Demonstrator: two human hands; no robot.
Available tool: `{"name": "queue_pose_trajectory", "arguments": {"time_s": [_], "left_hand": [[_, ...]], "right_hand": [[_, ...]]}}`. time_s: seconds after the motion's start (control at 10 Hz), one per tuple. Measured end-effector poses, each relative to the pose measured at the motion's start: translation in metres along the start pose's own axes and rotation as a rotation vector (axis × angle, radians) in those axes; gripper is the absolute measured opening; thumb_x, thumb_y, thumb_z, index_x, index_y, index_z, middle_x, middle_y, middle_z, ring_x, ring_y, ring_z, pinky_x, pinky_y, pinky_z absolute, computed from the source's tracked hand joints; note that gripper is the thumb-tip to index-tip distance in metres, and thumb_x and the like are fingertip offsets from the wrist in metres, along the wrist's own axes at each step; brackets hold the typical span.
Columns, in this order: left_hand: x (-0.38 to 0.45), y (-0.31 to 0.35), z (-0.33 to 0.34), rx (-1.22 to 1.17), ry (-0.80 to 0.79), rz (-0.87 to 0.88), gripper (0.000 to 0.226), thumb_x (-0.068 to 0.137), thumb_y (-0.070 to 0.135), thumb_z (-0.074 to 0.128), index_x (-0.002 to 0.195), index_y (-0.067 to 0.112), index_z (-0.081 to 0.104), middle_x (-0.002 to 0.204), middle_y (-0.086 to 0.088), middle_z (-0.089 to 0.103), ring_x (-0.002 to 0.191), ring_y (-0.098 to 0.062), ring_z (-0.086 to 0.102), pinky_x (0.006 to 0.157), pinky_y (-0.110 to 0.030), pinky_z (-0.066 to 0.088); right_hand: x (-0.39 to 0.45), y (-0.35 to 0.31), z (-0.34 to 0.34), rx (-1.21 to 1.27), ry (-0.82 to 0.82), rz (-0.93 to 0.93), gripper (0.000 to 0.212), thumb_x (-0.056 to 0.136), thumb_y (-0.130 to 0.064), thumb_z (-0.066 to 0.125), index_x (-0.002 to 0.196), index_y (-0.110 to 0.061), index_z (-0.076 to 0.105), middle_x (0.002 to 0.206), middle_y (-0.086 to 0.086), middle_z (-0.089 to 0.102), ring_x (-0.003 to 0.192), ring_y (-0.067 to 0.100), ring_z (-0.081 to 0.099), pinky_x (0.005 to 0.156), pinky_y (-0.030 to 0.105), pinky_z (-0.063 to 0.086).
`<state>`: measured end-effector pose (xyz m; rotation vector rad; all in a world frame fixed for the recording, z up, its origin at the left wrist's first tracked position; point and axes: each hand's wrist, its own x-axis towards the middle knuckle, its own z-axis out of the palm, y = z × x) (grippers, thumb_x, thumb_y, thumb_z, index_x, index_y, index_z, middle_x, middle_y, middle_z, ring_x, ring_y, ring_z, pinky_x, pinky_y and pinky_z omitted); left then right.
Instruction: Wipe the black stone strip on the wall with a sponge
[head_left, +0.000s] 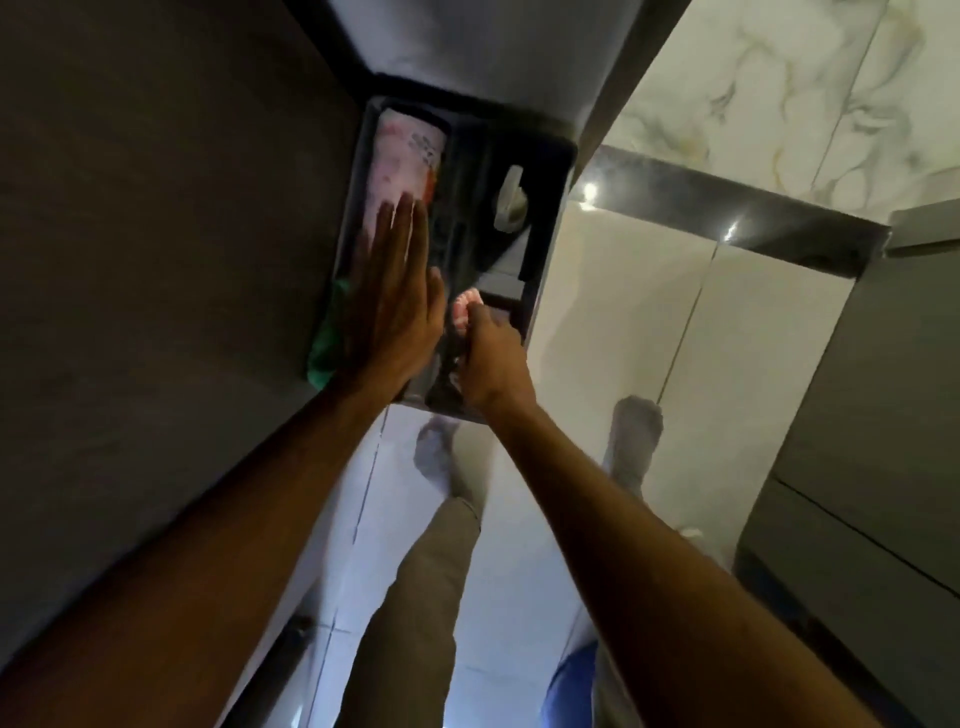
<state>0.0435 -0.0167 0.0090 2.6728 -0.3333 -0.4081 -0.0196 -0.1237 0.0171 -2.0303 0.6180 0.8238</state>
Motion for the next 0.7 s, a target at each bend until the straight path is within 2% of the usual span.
{"name": "queue_pose_trajectory", "arguments": {"time_s": [0.1,0.2,0.3,0.4,0.5,0.6,0.7], "left_hand": [[0.02,-0.013,0.027,0.242,-0.024,0.113,0.075,0.11,0.047,0.014,0.174,0.008,0.011,0.183,-0.017,0.008,0.171,-0.033,0.007,0.139,-0.054,0.008],[0.024,-0.032,0.073,0.256,0.054,0.203,0.07,0.114,0.043,0.027,0.17,0.0,0.023,0.178,-0.026,0.021,0.168,-0.041,0.019,0.14,-0.057,0.009],[0.029,-0.043,0.095,0.303,0.227,0.242,0.062,0.117,0.041,0.039,0.16,-0.003,0.047,0.166,-0.031,0.046,0.156,-0.047,0.044,0.131,-0.061,0.028],[0.033,-0.047,0.084,0.326,0.162,0.297,0.069,0.116,0.049,0.039,0.164,-0.001,0.041,0.169,-0.028,0.043,0.158,-0.045,0.041,0.131,-0.064,0.026],[0.01,-0.022,0.026,0.268,0.022,0.237,0.078,0.113,0.051,0.042,0.171,0.002,0.022,0.18,-0.023,0.024,0.168,-0.04,0.022,0.136,-0.065,0.014],[-0.007,0.018,-0.053,0.138,0.058,0.162,0.073,0.115,0.045,0.036,0.172,0.003,0.02,0.181,-0.02,0.022,0.168,-0.038,0.02,0.136,-0.065,0.02],[-0.067,0.081,-0.161,0.056,0.289,0.193,0.068,0.113,0.034,0.042,0.17,0.003,0.022,0.178,-0.023,0.028,0.164,-0.039,0.031,0.13,-0.063,0.036]], "right_hand": [[0.035,0.011,0.044,0.019,0.148,0.064,0.03,0.113,-0.015,0.062,0.142,-0.013,0.055,0.137,0.009,0.064,0.125,0.029,0.068,0.104,0.04,0.06],[0.067,0.042,0.089,-0.077,0.225,0.013,0.065,0.118,-0.029,0.053,0.173,-0.009,0.025,0.178,0.019,0.03,0.165,0.035,0.035,0.138,0.05,0.034],[0.072,0.069,0.115,-0.341,0.082,0.025,0.089,0.119,-0.045,0.044,0.177,-0.009,-0.013,0.186,0.015,-0.019,0.175,0.033,-0.016,0.142,0.047,-0.01],[0.039,0.065,0.109,-0.345,0.051,0.005,0.091,0.116,-0.044,0.05,0.178,-0.011,-0.009,0.187,0.015,-0.015,0.176,0.032,-0.012,0.145,0.05,-0.003],[-0.053,0.029,0.056,-0.252,0.071,-0.128,0.062,0.114,-0.03,0.058,0.17,-0.014,0.035,0.181,0.013,0.031,0.165,0.032,0.038,0.135,0.047,0.04],[-0.12,-0.005,-0.017,-0.269,0.042,-0.194,0.052,0.117,-0.038,0.053,0.166,-0.025,0.045,0.171,-0.003,0.049,0.15,0.018,0.057,0.122,0.028,0.052],[-0.234,-0.06,-0.155,-0.168,0.072,-0.345,0.04,0.112,-0.046,0.056,0.152,-0.044,0.061,0.145,-0.022,0.07,0.126,-0.001,0.072,0.1,0.006,0.051]]}}
